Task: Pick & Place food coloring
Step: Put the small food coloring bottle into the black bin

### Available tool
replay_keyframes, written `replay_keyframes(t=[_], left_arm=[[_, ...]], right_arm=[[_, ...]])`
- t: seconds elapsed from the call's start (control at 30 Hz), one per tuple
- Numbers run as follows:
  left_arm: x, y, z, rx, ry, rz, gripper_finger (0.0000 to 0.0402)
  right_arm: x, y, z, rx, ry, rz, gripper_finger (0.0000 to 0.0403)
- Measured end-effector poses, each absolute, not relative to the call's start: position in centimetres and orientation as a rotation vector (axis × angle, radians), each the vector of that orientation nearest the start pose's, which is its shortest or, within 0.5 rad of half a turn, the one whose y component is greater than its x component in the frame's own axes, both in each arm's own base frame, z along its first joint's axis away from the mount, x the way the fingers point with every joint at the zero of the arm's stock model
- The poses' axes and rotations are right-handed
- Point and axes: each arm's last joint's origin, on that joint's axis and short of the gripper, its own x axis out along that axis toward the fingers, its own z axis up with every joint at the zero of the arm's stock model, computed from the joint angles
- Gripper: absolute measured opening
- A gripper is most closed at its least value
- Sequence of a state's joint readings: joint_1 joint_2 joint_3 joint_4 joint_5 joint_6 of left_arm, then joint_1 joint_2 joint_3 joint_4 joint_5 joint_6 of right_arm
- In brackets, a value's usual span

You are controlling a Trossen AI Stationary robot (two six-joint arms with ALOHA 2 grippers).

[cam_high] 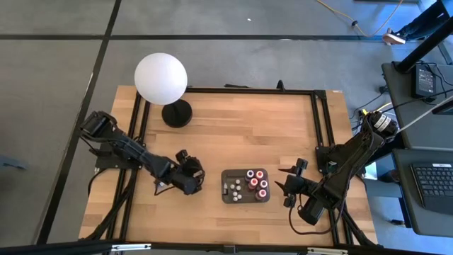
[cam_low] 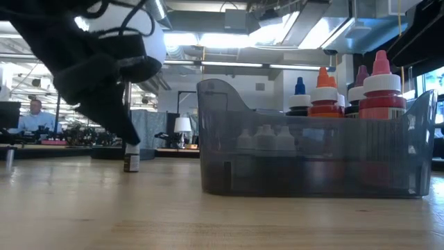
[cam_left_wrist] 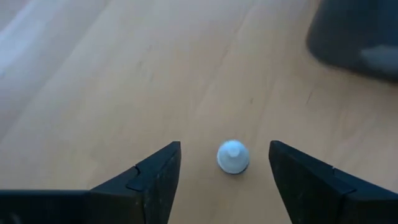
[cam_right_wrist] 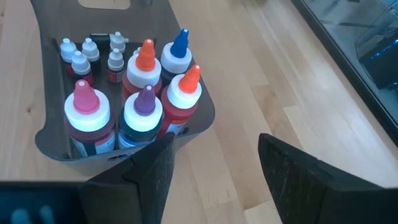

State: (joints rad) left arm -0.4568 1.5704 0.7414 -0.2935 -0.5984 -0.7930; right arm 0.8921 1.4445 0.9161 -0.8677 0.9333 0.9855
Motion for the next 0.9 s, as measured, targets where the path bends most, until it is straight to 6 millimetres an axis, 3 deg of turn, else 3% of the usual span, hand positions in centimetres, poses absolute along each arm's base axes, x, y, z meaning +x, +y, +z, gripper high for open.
replay_keyframes(t=[0.23,0.9], left_arm=[[25.3,-10.6,12.9,-0.133,0.862,0.505,0.0217],[25.5,-10.7,13.1,-0.068,0.866,0.466,0.0069]], right_arm=[[17.1,17.5,21.0,-0.177,0.695,-0.412,0.0233],[17.1,17.5,21.0,-0.184,0.685,-0.417,0.0233]])
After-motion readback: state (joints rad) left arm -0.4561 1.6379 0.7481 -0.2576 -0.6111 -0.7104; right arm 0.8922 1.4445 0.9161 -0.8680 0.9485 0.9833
